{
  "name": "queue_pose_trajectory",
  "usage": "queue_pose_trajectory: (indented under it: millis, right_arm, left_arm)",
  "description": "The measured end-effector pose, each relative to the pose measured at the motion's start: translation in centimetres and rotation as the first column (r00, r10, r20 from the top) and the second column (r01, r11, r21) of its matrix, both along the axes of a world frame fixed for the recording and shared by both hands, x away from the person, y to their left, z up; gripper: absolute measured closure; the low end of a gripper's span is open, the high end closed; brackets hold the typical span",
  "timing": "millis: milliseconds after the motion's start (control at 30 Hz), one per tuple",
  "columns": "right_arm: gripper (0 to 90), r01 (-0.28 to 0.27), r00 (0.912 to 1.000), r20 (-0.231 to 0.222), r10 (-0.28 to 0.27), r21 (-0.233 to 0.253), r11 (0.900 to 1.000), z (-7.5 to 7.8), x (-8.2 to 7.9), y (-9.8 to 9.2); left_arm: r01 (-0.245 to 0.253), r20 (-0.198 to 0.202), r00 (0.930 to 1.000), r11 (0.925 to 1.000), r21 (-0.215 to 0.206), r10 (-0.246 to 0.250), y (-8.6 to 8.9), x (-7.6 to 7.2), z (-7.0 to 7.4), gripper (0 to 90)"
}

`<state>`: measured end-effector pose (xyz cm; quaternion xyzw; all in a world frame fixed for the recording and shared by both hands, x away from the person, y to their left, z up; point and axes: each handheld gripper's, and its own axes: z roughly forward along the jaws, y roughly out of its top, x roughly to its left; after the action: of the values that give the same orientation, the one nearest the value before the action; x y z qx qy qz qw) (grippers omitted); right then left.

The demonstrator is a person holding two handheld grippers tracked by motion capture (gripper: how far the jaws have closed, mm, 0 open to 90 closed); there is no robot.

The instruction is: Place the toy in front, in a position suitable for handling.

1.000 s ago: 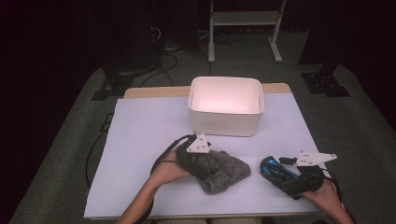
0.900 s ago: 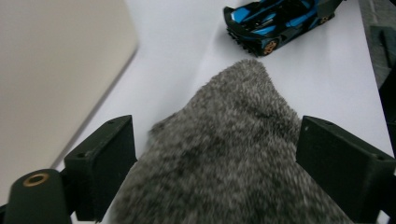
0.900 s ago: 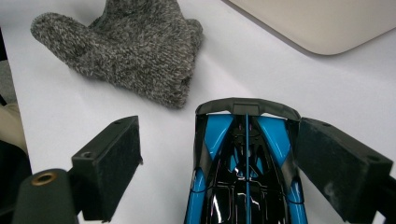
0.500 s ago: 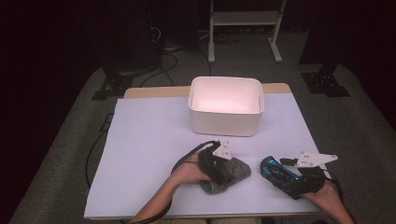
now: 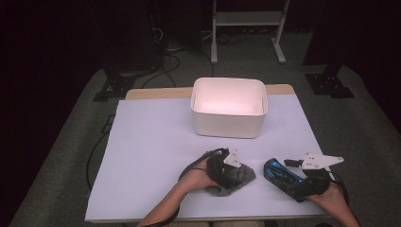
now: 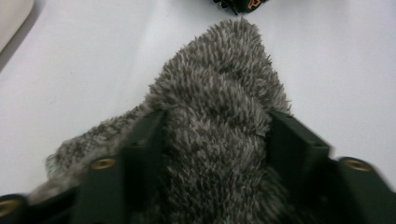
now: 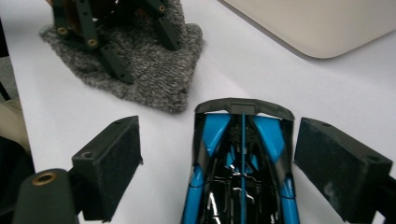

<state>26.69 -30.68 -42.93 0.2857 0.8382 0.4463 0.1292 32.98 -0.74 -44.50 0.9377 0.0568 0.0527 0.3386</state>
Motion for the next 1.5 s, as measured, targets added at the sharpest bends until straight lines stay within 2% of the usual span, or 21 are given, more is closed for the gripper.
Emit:
queue_pose_trajectory:
  millis: [100, 167, 233, 267, 367, 467, 567, 800, 833, 867, 900, 933, 967, 1000, 1033, 1333, 1367, 1400, 1433, 1500]
  right_arm:
    - [13.7, -0.005, 1.0000, 0.009, 0.005, -0.018, 1.000, 0.1, -0.2, 0.1]
    - [13.6, -0.001, 1.0000, 0.007, 0.001, -0.013, 1.000, 0.1, -0.1, 0.0]
    - [13.6, -0.001, 1.0000, 0.009, 0.001, -0.010, 1.000, 0.1, -0.1, 0.0]
    - [13.6, 0.001, 1.0000, 0.006, -0.001, -0.006, 1.000, 0.1, 0.0, 0.0]
    - [13.6, -0.008, 1.0000, 0.004, 0.008, -0.010, 1.000, 0.1, 0.0, 0.0]
    - [13.6, -0.011, 0.9999, 0.005, 0.011, -0.008, 1.000, 0.1, -0.1, 0.1]
    - [13.6, -0.010, 0.9999, 0.007, 0.010, 0.010, 1.000, 0.2, -0.1, -0.3]
    - [13.6, -0.010, 0.9999, 0.004, 0.009, 0.016, 1.000, 0.3, 0.0, -0.3]
    - [13.6, -0.012, 0.9999, 0.004, 0.012, 0.015, 1.000, 0.3, 0.0, -0.2]
    - [13.6, -0.015, 0.9999, 0.007, 0.015, 0.014, 1.000, 0.3, 0.0, -0.2]
    - [13.6, -0.015, 0.9999, 0.007, 0.015, 0.014, 1.000, 0.3, 0.0, -0.2]
    - [13.6, -0.017, 0.9999, 0.003, 0.016, 0.015, 1.000, 0.3, -0.1, -0.1]
    - [13.6, -0.017, 0.9999, 0.003, 0.016, 0.015, 1.000, 0.3, -0.1, -0.1]
    - [13.6, -0.017, 0.9999, 0.002, 0.017, 0.016, 1.000, 0.3, -0.1, 0.0]
    - [13.6, -0.018, 0.9998, -0.002, 0.018, 0.012, 1.000, 0.2, 0.0, 0.1]
    - [13.6, -0.025, 0.9996, -0.016, 0.025, 0.001, 1.000, 0.0, 0.2, 0.6]
    - [13.6, -0.025, 0.9996, -0.016, 0.025, 0.001, 1.000, 0.0, 0.2, 0.6]
    - [13.6, -0.024, 0.9996, -0.016, 0.024, 0.002, 1.000, 0.0, 0.2, 0.6]
    - [13.6, -0.024, 0.9996, -0.016, 0.024, 0.002, 1.000, 0.0, 0.2, 0.6]
    - [13.6, -0.022, 0.9996, -0.017, 0.022, 0.006, 1.000, 0.0, 0.2, 0.6]
  left_arm:
    - [-0.020, 0.012, 0.9997, 0.9994, -0.028, 0.020, 0.4, -0.2, -0.1, 64.1]
    - [-0.015, 0.017, 0.9997, 0.9995, -0.028, 0.015, 0.4, -0.3, -0.1, 72.2]
    - [-0.006, 0.021, 0.9998, 0.9999, -0.015, 0.006, 0.4, -0.3, 0.0, 76.4]
    - [0.009, 0.023, 0.9997, 0.9997, -0.022, -0.009, 0.5, -0.2, 0.0, 77.2]
    - [0.021, -0.039, 0.9990, 0.9990, -0.041, -0.022, 0.9, 0.6, 0.2, 78.7]
    - [0.044, -0.031, 0.9985, 0.9986, -0.031, -0.045, 1.1, 0.8, 0.6, 79.4]
    - [0.047, 0.000, 0.9989, 0.9984, -0.030, -0.047, 2.4, 1.0, 2.5, 79.4]
    - [-0.010, 0.026, 0.9996, 0.9982, -0.059, 0.011, 6.8, 1.9, 6.5, 79.4]
    - [-0.010, 0.026, 0.9996, 0.9982, -0.059, 0.011, 6.8, 1.9, 6.5, 79.4]
    - [-0.029, 0.042, 0.9986, 0.9976, -0.063, 0.031, 8.3, 2.0, 7.5, 79.4]
    - [-0.029, 0.042, 0.9986, 0.9976, -0.063, 0.031, 8.3, 2.0, 7.5, 79.4]
    - [-0.045, 0.052, 0.9975, 0.9976, -0.053, 0.048, 9.9, 2.1, 8.4, 79.4]
    - [-0.045, 0.052, 0.9975, 0.9976, -0.053, 0.048, 9.9, 2.1, 8.4, 79.3]
    - [-0.063, 0.052, 0.9965, 0.9966, -0.054, 0.066, 10.6, 2.0, 8.8, 79.3]
    - [-0.083, 0.063, 0.9944, 0.9960, -0.035, 0.085, 12.0, 1.9, 9.5, 79.3]
    - [-0.158, 0.076, 0.9844, 0.9873, -0.019, 0.159, 17.9, 0.5, 11.2, 78.7]
    - [-0.158, 0.076, 0.9844, 0.9873, -0.019, 0.159, 17.9, 0.5, 11.2, 78.7]
    - [-0.171, 0.075, 0.9823, 0.9851, -0.019, 0.172, 19.2, 0.0, 11.5, 78.7]
    - [-0.171, 0.075, 0.9823, 0.9851, -0.019, 0.172, 19.2, 0.0, 11.5, 78.8]
    - [-0.198, 0.086, 0.9761, 0.9797, -0.028, 0.200, 21.2, -0.7, 12.1, 79.0]
